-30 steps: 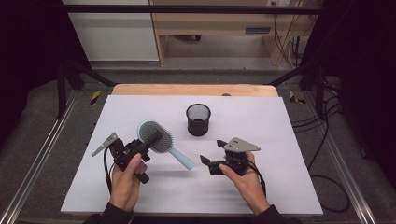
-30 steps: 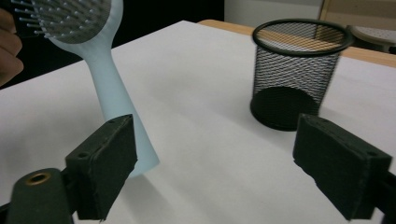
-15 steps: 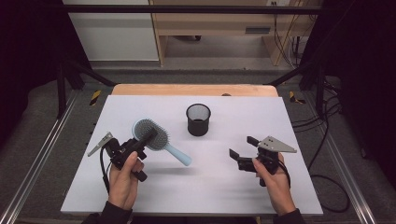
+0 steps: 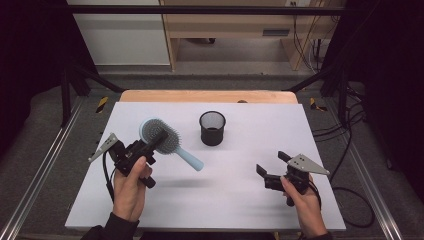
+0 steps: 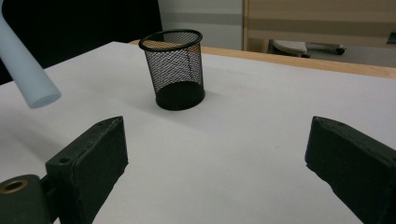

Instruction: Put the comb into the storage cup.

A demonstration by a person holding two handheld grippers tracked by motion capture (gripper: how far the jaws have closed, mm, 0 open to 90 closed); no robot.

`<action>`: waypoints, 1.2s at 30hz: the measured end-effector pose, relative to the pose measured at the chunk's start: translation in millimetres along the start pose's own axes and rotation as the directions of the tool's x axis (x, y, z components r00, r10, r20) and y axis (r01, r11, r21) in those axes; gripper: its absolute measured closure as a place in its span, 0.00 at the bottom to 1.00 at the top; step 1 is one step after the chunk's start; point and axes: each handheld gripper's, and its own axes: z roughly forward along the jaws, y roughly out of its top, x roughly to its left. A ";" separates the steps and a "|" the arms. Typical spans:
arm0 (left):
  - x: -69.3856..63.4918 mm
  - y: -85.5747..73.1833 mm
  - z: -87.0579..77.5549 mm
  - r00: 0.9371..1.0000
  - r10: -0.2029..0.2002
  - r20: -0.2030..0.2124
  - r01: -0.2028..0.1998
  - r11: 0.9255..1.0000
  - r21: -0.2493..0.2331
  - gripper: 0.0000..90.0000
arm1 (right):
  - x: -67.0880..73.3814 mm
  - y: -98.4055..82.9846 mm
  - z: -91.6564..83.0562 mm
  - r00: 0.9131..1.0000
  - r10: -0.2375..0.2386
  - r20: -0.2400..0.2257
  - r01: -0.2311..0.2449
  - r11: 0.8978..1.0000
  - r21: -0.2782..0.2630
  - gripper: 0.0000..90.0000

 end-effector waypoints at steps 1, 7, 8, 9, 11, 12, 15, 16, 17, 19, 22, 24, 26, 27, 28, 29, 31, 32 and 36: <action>-1.8 4.8 4.5 1.000 0.007 0.002 -0.007 1.000 0.003 0.58 | -0.2 -0.4 -1.0 1.000 0.004 0.004 -0.004 1.000 -0.003 0.07; -15.0 29.9 34.1 0.999 0.048 0.022 -0.049 0.998 0.035 0.57 | -1.5 -1.7 -1.1 1.000 0.007 0.012 -0.007 1.000 -0.008 0.07; -17.1 33.0 38.7 0.998 0.061 0.023 -0.062 0.997 0.042 0.57 | -1.2 -1.8 -0.3 1.000 0.006 0.016 -0.006 1.000 -0.009 0.06; -19.0 36.6 43.3 0.996 0.080 0.024 -0.081 0.995 0.051 0.57 | -1.1 -1.8 0.1 1.000 0.006 0.021 -0.005 1.000 -0.014 0.06; -22.2 43.8 52.6 0.991 0.131 0.014 -0.131 0.989 0.062 0.57 | -0.9 -1.1 -0.7 0.999 -0.017 0.036 0.018 1.000 -0.025 0.06; -23.5 46.7 57.5 0.990 0.142 0.011 -0.142 0.988 0.066 0.57 | -0.7 -0.8 -1.7 0.999 -0.029 0.045 0.030 0.999 -0.032 0.07; -28.2 51.3 73.1 0.988 0.151 0.015 -0.152 0.984 0.090 0.57 | -0.4 -2.1 -3.2 0.998 -0.036 0.044 0.038 0.999 -0.037 0.06; -30.3 52.5 78.3 0.985 0.171 0.011 -0.171 0.980 0.101 0.57 | -0.4 -2.1 -3.3 0.998 -0.037 0.045 0.039 0.999 -0.037 0.06; -32.2 53.7 83.5 0.982 0.191 0.004 -0.191 0.976 0.108 0.57 | -0.3 -1.9 -3.4 0.999 -0.035 0.041 0.037 0.999 -0.038 0.06; -35.0 56.1 93.0 0.979 0.205 -0.004 -0.203 0.972 0.119 0.57 | -1.1 -1.6 -3.9 0.999 -0.035 0.042 0.036 0.998 -0.045 0.06; -39.6 57.8 105.6 0.973 0.229 -0.002 -0.226 0.965 0.133 0.57 | -2.8 -1.6 -4.1 0.999 -0.026 0.044 0.028 0.998 -0.049 0.06; -42.0 56.7 112.7 0.967 0.253 -0.009 -0.249 0.957 0.149 0.57 | -2.9 -1.6 -3.9 0.999 -0.020 0.044 0.022 0.999 -0.048 0.06; -43.0 54.6 118.2 0.968 0.251 -0.009 -0.246 0.956 0.158 0.57 | -2.1 -1.5 -3.6 0.999 -0.024 0.044 0.026 0.999 -0.046 0.06; -43.5 53.3 121.1 0.966 0.258 -0.011 -0.252 0.954 0.165 0.57 | -1.4 -1.5 -3.4 0.999 -0.027 0.045 0.029 0.999 -0.046 0.06; -43.9 52.5 123.0 0.965 0.262 -0.014 -0.256 0.952 0.167 0.57 | -1.1 -1.5 -3.1 0.998 -0.036 0.044 0.038 0.998 -0.046 0.06; -44.0 51.5 125.6 0.963 0.270 -0.016 -0.263 0.949 0.174 0.57 | -0.9 -1.5 -3.2 0.998 -0.037 0.045 0.039 0.998 -0.045 0.06; -44.0 50.3 128.8 0.964 0.264 -0.022 -0.256 0.951 0.173 0.57 | -0.6 -1.6 -3.2 0.998 -0.035 0.047 0.037 0.998 -0.046 0.06; -43.3 49.8 130.3 0.967 0.255 -0.023 -0.247 0.953 0.173 0.57 | -0.6 -1.6 -3.5 0.998 -0.035 0.047 0.038 0.998 -0.047 0.06; -42.7 48.2 137.2 0.968 0.250 -0.031 -0.241 0.954 0.180 0.57 | -1.2 -1.5 -3.8 0.998 -0.034 0.050 0.036 0.998 -0.052 0.06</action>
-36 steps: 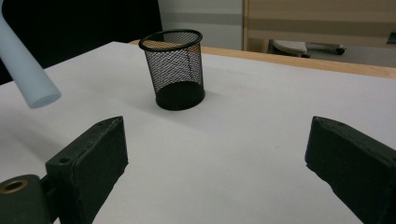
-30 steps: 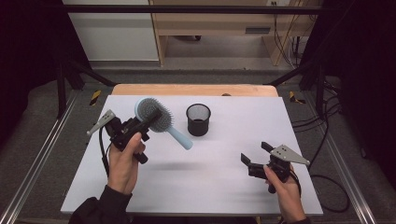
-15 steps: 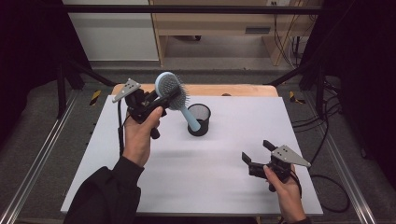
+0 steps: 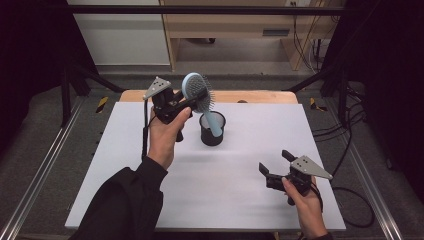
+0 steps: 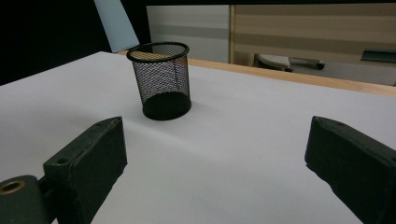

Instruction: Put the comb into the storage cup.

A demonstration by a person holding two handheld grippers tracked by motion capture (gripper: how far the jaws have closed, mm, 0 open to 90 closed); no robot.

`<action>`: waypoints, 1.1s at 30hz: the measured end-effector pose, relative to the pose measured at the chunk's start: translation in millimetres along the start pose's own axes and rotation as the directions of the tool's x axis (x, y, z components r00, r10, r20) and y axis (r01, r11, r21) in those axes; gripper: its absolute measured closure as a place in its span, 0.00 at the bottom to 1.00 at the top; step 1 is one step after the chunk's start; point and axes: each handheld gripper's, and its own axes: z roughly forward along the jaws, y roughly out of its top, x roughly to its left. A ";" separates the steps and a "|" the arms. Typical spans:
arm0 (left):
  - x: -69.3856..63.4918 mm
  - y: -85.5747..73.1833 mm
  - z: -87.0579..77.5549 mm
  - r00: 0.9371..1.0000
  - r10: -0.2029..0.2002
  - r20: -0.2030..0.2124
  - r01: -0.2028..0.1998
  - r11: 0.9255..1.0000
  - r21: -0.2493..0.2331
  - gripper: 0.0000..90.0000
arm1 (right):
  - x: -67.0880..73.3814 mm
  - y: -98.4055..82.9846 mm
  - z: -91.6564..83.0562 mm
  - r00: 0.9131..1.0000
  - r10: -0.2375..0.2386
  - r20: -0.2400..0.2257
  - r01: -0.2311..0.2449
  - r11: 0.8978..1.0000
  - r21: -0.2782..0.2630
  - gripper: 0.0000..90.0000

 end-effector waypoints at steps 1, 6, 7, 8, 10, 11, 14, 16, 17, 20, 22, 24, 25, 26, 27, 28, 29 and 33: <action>-0.3 0.2 1.8 1.000 -0.001 -0.002 0.001 1.000 0.000 0.57 | 0.0 0.0 0.0 1.000 -0.001 0.000 0.001 1.000 -0.001 0.06; -1.2 1.8 11.8 1.000 0.011 -0.015 -0.011 1.000 -0.003 0.57 | 0.4 0.3 -0.1 1.000 -0.003 0.001 0.003 1.000 -0.006 0.06; -1.2 2.0 13.4 1.000 0.016 -0.016 -0.016 1.000 0.000 0.57 | 0.2 0.4 -0.2 1.000 -0.003 0.002 0.003 1.000 -0.007 0.06; -1.1 2.1 14.8 1.000 0.021 -0.020 -0.021 1.000 0.001 0.57 | 0.2 0.4 -0.1 1.000 0.001 0.004 -0.001 1.000 -0.008 0.06; -0.7 2.1 17.6 0.999 0.030 -0.028 -0.030 1.000 0.003 0.57 | -0.2 0.3 -0.2 1.000 0.001 0.004 -0.001 1.000 -0.009 0.06; -0.1 2.1 18.8 0.999 0.034 -0.034 -0.034 0.999 0.006 0.57 | -0.4 0.3 -0.3 1.000 0.001 0.003 0.000 1.000 -0.010 0.06; 2.9 1.9 23.2 0.998 0.039 -0.048 -0.038 0.999 0.009 0.57 | -0.5 0.2 -0.2 1.000 -0.003 0.001 0.003 1.000 -0.008 0.06; 4.4 1.5 26.5 0.998 0.041 -0.055 -0.040 0.999 0.009 0.57 | -0.1 0.3 -0.1 1.000 -0.003 0.000 0.003 1.000 -0.007 0.06; 5.1 1.2 27.9 0.997 0.046 -0.056 -0.045 0.999 0.011 0.57 | 0.0 0.3 0.0 1.000 -0.003 0.000 0.003 1.000 -0.008 0.06; 5.4 -0.1 32.4 0.996 0.067 -0.066 -0.066 0.998 0.019 0.57 | 0.1 0.2 0.2 1.000 -0.004 0.000 0.004 1.000 -0.007 0.06; 5.5 -0.9 34.6 0.995 0.069 -0.069 -0.068 0.997 0.021 0.57 | -0.1 0.2 0.1 1.000 -0.003 0.000 0.003 1.000 -0.007 0.06; 5.6 -1.6 36.5 0.995 0.069 -0.070 -0.067 0.997 0.023 0.57 | -0.3 0.1 0.1 1.000 -0.002 0.000 0.002 1.000 -0.007 0.06; 5.5 -1.8 37.4 0.995 0.071 -0.072 -0.069 0.997 0.023 0.57 | -0.3 0.1 0.1 1.000 -0.002 -0.001 0.002 1.000 -0.006 0.06; 5.5 -1.9 38.2 0.995 0.073 -0.073 -0.071 0.997 0.023 0.57 | -0.3 0.1 0.1 1.000 -0.003 -0.001 0.003 1.000 -0.006 0.06; 5.5 -2.1 39.0 0.995 0.073 -0.075 -0.071 0.997 0.021 0.57 | -0.1 0.1 0.2 1.000 -0.003 -0.001 0.003 1.000 -0.006 0.06; 5.7 -2.4 39.9 0.995 0.071 -0.076 -0.070 0.997 0.019 0.57 | 0.0 0.1 0.2 1.000 -0.004 -0.001 0.004 1.000 -0.007 0.06; 5.9 -2.5 40.6 0.995 0.071 -0.076 -0.070 0.997 0.019 0.57 | 0.0 0.1 0.3 1.000 -0.004 -0.001 0.004 1.000 -0.007 0.06; 5.9 -3.6 43.4 0.993 0.083 -0.085 -0.081 0.996 0.024 0.57 | -0.2 0.2 0.0 1.000 -0.003 0.000 0.003 1.000 -0.007 0.06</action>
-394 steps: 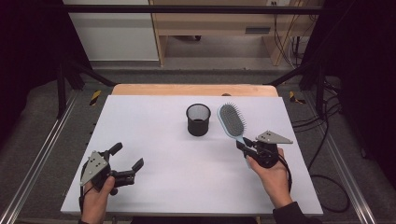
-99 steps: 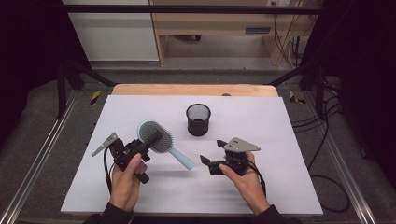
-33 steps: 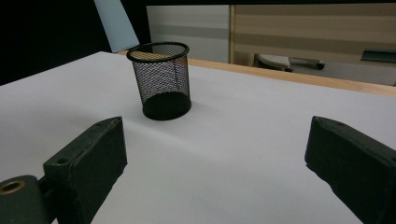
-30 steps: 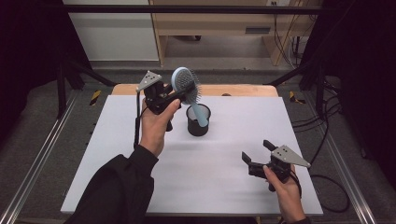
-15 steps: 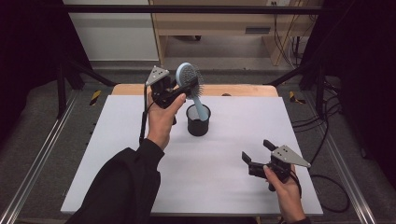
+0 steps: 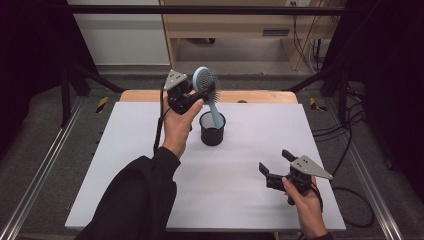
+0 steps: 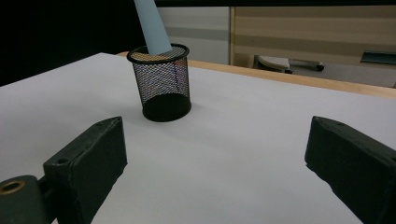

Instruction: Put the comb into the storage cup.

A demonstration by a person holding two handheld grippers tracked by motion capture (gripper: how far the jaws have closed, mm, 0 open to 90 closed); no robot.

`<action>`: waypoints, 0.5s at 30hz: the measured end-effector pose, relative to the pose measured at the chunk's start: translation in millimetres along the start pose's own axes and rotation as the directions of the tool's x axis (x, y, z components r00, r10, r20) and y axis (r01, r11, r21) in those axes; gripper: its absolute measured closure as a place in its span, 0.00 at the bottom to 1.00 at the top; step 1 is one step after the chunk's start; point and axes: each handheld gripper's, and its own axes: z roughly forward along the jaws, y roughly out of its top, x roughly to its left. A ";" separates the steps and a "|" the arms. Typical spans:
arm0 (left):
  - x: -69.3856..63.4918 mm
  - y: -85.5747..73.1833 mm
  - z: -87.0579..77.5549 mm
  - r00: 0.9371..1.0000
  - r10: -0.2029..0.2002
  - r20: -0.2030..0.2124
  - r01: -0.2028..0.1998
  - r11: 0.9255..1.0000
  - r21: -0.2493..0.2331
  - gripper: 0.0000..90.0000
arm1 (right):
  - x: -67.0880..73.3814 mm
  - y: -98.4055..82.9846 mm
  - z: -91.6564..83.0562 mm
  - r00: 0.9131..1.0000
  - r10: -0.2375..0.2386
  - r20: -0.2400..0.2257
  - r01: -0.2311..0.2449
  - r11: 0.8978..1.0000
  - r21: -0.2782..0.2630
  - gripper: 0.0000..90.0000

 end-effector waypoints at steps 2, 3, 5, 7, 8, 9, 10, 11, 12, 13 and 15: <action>0.2 0.0 0.7 1.000 0.000 -0.001 0.000 1.000 -0.001 0.57 | -0.2 0.0 -0.1 1.000 0.000 0.001 0.000 1.000 0.000 0.06; 0.5 0.1 1.0 1.000 -0.001 -0.001 0.001 1.000 -0.002 0.57 | -0.1 0.0 -0.1 1.000 0.000 0.001 0.000 1.000 0.000 0.06; 0.9 0.4 1.6 1.000 -0.001 -0.003 0.001 1.000 -0.006 0.57 | 0.0 0.0 0.0 1.000 0.000 0.000 0.000 1.000 0.001 0.06; 1.5 0.4 2.3 1.000 -0.003 -0.007 0.003 1.000 -0.009 0.57 | 0.1 0.0 -0.1 1.000 -0.001 -0.001 0.001 1.000 0.001 0.06; 1.8 0.2 2.7 1.000 -0.003 -0.010 0.003 1.000 -0.009 0.57 | 0.1 0.0 -0.1 1.000 0.000 -0.001 0.000 1.000 0.001 0.06; 2.1 0.0 3.1 1.000 -0.001 -0.012 0.001 1.000 -0.007 0.57 | 0.1 0.1 -0.2 1.000 0.000 -0.001 0.000 1.000 0.001 0.06; 2.5 -0.4 3.6 1.000 0.001 -0.014 -0.001 1.000 -0.006 0.57 | 0.1 0.0 -0.3 1.000 0.000 0.000 0.000 1.000 0.000 0.06; 2.9 -0.8 4.0 1.000 0.001 -0.015 -0.001 1.000 -0.004 0.57 | 0.1 0.0 -0.3 1.000 0.000 0.000 0.000 1.000 0.000 0.06; 3.3 -1.1 4.5 1.000 0.003 -0.016 -0.003 1.000 -0.003 0.57 | 0.0 0.0 -0.3 1.000 0.000 0.001 0.000 1.000 0.000 0.06; 3.5 -1.5 5.0 1.000 0.004 -0.017 -0.004 1.000 -0.002 0.57 | 0.0 0.0 -0.3 1.000 0.001 0.000 -0.001 1.000 0.000 0.06; 3.7 -2.1 5.8 1.000 0.008 -0.019 -0.008 1.000 -0.002 0.57 | 0.0 0.0 -0.2 1.000 0.000 0.000 0.000 1.000 0.001 0.06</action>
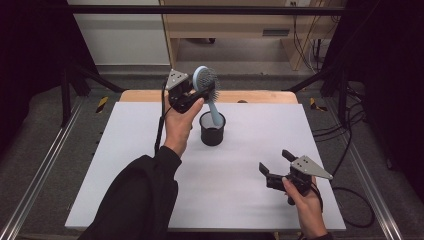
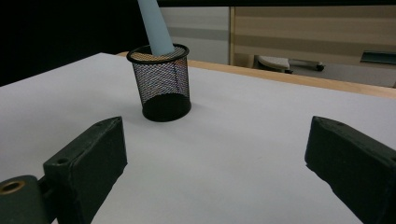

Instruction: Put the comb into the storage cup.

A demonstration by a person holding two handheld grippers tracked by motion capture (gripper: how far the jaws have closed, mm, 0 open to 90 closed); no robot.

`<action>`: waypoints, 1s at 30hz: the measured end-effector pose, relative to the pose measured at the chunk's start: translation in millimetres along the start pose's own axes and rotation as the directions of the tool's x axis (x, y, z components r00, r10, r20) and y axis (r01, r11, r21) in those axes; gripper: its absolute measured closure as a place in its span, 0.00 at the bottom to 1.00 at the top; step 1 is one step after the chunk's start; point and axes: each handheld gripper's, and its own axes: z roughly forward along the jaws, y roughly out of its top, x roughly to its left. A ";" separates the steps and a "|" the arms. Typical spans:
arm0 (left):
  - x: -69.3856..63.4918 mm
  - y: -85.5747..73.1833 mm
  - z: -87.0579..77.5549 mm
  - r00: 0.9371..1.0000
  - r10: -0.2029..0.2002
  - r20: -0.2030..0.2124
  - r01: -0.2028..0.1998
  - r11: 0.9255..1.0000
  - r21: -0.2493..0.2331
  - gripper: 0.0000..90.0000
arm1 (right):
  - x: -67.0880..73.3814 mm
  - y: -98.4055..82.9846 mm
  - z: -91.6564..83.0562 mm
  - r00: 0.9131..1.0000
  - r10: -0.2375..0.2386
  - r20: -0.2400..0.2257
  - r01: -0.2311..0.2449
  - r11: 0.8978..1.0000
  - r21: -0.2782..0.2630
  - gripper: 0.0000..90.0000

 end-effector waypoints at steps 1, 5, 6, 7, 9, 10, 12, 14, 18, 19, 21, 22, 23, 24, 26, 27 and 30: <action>0.1 -0.2 0.2 1.000 0.003 -0.002 -0.003 1.000 0.000 0.57 | 0.0 0.0 0.0 1.000 0.000 0.000 0.000 1.000 0.000 0.06; 0.4 -0.7 0.8 1.000 0.012 -0.006 -0.012 1.000 0.000 0.57 | 0.0 0.0 -0.1 1.000 0.000 0.000 0.000 1.000 0.000 0.06; 0.5 -0.9 1.0 1.000 0.014 -0.007 -0.014 1.000 0.000 0.57 | -0.1 0.0 -0.1 1.000 0.000 -0.001 0.000 1.000 0.000 0.06; 0.5 -1.0 1.2 1.000 0.017 -0.010 -0.017 1.000 -0.001 0.57 | -0.1 0.0 -0.1 1.000 0.000 0.000 0.000 1.000 0.000 0.06; 0.8 -1.1 1.4 1.000 0.021 -0.013 -0.021 1.000 -0.002 0.57 | 0.1 -0.1 0.1 1.000 0.000 0.000 0.000 1.000 0.000 0.06; 1.0 -1.1 1.5 1.000 0.021 -0.014 -0.021 1.000 -0.002 0.57 | 0.1 -0.1 0.1 1.000 0.000 -0.001 0.000 1.000 0.001 0.06; 1.6 -1.1 1.5 1.000 0.020 -0.015 -0.020 1.000 -0.004 0.57 | 0.2 -0.1 0.1 1.000 0.000 -0.001 0.000 1.000 0.001 0.06; 2.1 -1.3 1.5 1.000 0.021 -0.017 -0.021 1.000 -0.004 0.57 | 0.1 -0.1 0.0 1.000 0.000 -0.002 0.000 1.000 0.003 0.06; 3.0 -1.6 1.4 1.000 0.023 -0.019 -0.023 1.000 -0.002 0.57 | 0.3 -0.3 0.3 1.000 0.000 -0.002 0.000 1.000 0.003 0.06; 3.2 -1.7 1.5 1.000 0.023 -0.019 -0.023 1.000 -0.002 0.57 | 0.3 -0.3 0.3 1.000 0.000 -0.002 0.000 1.000 0.003 0.06; 3.4 -1.9 1.5 1.000 0.022 -0.020 -0.022 1.000 -0.001 0.57 | 0.3 -0.3 0.3 1.000 0.000 -0.002 0.000 1.000 0.003 0.06; 3.5 -2.0 1.4 1.000 0.023 -0.020 -0.023 1.000 -0.001 0.57 | 0.2 -0.3 0.2 1.000 0.000 -0.001 0.000 1.000 0.003 0.06; 3.5 -2.1 1.4 1.000 0.023 -0.020 -0.023 1.000 -0.001 0.57 | 0.2 -0.3 0.2 1.000 0.001 -0.001 -0.001 1.000 0.003 0.06; 3.6 -2.4 1.4 1.000 0.023 -0.019 -0.023 1.000 0.000 0.57 | 0.2 -0.3 0.3 1.000 0.000 -0.002 0.000 1.000 0.003 0.06; 4.1 -3.3 1.4 0.999 0.025 -0.020 -0.025 1.000 0.003 0.57 | 0.3 -0.4 0.4 1.000 -0.001 -0.002 0.001 1.000 0.007 0.06; 4.5 -3.9 1.4 0.999 0.024 -0.021 -0.024 1.000 0.005 0.57 | 0.5 -0.5 0.4 1.000 0.000 -0.002 0.001 1.000 0.009 0.06; 5.9 -5.8 1.5 1.000 0.020 -0.022 -0.020 1.000 0.008 0.57 | 0.6 -0.4 0.4 1.000 0.000 -0.003 0.000 1.000 0.008 0.06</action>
